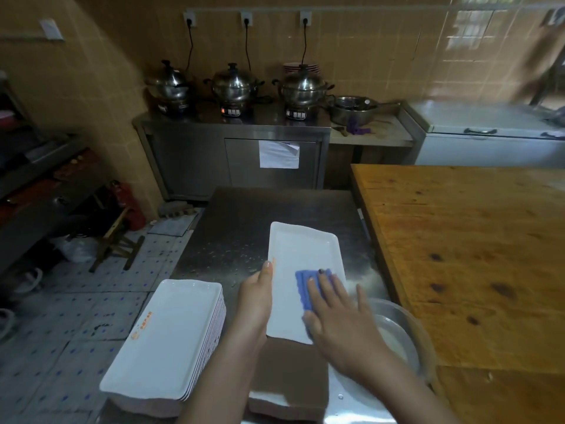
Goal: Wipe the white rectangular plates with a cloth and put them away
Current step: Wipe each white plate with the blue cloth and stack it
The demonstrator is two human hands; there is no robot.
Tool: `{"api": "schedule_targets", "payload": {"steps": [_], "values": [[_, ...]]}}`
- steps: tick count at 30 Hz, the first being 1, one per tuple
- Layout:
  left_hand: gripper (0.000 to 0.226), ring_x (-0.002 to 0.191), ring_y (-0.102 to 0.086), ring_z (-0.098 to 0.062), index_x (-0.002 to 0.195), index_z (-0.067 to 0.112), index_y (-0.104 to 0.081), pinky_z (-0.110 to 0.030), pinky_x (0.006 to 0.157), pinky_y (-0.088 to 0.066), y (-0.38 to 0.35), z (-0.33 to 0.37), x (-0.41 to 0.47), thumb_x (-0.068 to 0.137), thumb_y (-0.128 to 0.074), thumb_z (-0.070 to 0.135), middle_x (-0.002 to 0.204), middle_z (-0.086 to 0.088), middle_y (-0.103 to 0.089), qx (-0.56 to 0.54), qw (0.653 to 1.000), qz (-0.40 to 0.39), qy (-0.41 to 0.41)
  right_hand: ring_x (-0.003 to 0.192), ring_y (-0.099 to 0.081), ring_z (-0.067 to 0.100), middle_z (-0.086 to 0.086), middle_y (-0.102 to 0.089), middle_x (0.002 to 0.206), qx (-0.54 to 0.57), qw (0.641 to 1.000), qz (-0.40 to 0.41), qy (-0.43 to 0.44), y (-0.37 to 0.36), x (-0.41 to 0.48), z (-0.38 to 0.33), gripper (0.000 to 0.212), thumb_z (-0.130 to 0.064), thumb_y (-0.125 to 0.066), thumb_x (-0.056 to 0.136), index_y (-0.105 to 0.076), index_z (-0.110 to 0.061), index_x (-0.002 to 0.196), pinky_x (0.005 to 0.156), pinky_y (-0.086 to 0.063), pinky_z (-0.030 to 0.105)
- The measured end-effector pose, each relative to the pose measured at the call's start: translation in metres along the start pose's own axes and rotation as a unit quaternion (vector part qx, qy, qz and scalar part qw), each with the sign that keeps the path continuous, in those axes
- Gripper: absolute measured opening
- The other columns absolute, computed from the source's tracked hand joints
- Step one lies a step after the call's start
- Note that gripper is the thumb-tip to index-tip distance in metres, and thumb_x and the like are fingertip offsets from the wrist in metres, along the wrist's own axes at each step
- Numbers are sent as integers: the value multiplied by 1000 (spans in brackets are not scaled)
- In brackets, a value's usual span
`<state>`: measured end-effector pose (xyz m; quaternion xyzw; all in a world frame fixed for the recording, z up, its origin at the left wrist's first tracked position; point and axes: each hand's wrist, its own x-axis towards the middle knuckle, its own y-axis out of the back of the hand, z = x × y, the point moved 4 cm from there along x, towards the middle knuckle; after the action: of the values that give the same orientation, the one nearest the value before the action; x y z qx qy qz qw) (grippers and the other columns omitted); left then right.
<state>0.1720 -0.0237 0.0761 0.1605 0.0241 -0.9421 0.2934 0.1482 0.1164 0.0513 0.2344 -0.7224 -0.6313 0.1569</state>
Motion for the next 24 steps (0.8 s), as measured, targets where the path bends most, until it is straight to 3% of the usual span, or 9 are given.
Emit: {"api": "schedule_targets", "payload": {"steps": [2, 4, 7, 11, 15, 20, 24], "values": [[35, 75, -65, -23, 87, 13, -64, -27, 68, -51, -7, -6, -4, 99, -39, 34, 76, -3, -67, 1, 1000, -10, 10, 138, 31, 11, -5, 19, 158, 13, 1000, 6, 24, -1, 3, -11, 58, -44, -9, 99, 13, -27, 150, 110, 18, 46], [35, 60, -63, -12, 79, 14, -64, -14, 52, -49, -10, -10, -7, 100, -40, 30, 64, 3, -65, -16, 1000, -11, 9, 143, 23, 16, -5, 16, 159, -15, 999, 37, 11, 9, 15, -7, 57, -43, -9, 99, 9, -27, 151, 111, 17, 49], [35, 44, -60, -1, 78, 14, -64, -9, 36, -40, -6, -6, -9, 99, -41, 29, 58, 9, -64, -23, 1000, -9, -6, 144, 19, 18, -4, 13, 159, -32, 995, 68, -65, 23, 25, 12, 54, -40, -6, 100, 6, -27, 151, 109, 20, 49], [36, 44, -62, -1, 77, 16, -64, -10, 36, -40, 1, -1, -5, 99, -40, 31, 54, 14, -65, -27, 999, -3, -18, 145, 18, 19, 0, 14, 159, -17, 998, 42, -44, 13, 10, 4, 57, -42, -10, 99, 6, -25, 151, 112, 16, 49], [34, 64, -61, -10, 86, 13, -65, -18, 54, -47, -6, -12, -7, 100, -38, 28, 69, 4, -65, 6, 1000, -15, -14, 145, 16, 17, -1, 14, 159, 8, 999, 34, 38, 6, 10, -23, 57, -42, -13, 99, 4, -27, 151, 112, 14, 47], [37, 54, -64, -8, 76, 15, -65, -13, 43, -46, -4, -15, -11, 100, -40, 30, 63, 6, -68, -18, 999, -27, 6, 145, 16, 23, 9, 14, 159, -28, 993, 68, -89, 18, 23, 7, 54, -41, -8, 101, 4, -27, 151, 112, 17, 47], [39, 43, -61, -2, 73, 16, -63, -11, 35, -40, -2, -12, -10, 100, -38, 29, 56, 9, -65, -17, 1000, -21, -3, 146, 11, 23, 11, 5, 159, 35, 997, 13, -70, -5, 2, -5, 57, -43, -14, 99, 3, -27, 151, 114, 11, 46]]}}
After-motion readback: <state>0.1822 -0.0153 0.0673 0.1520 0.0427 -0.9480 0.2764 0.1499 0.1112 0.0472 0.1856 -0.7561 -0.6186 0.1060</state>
